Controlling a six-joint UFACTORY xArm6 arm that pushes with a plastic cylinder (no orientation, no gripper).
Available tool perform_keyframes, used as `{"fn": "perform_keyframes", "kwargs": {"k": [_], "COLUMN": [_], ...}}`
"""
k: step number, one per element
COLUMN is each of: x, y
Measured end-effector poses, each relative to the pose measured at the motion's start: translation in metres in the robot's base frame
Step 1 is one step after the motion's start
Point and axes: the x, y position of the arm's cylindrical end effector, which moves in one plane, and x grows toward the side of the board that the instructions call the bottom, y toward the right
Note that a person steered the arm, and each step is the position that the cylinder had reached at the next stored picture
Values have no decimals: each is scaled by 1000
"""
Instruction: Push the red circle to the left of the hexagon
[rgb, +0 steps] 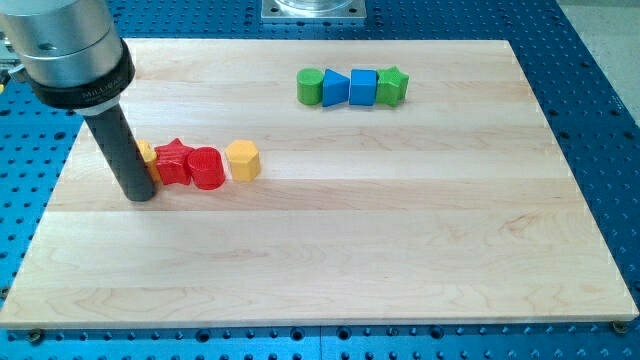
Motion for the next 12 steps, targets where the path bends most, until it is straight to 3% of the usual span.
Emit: {"fn": "perform_keyframes", "kwargs": {"k": [2,3,6,10,11,12], "x": [20,20,17,2,4,39], "y": [87,104,68,71,71,81]}}
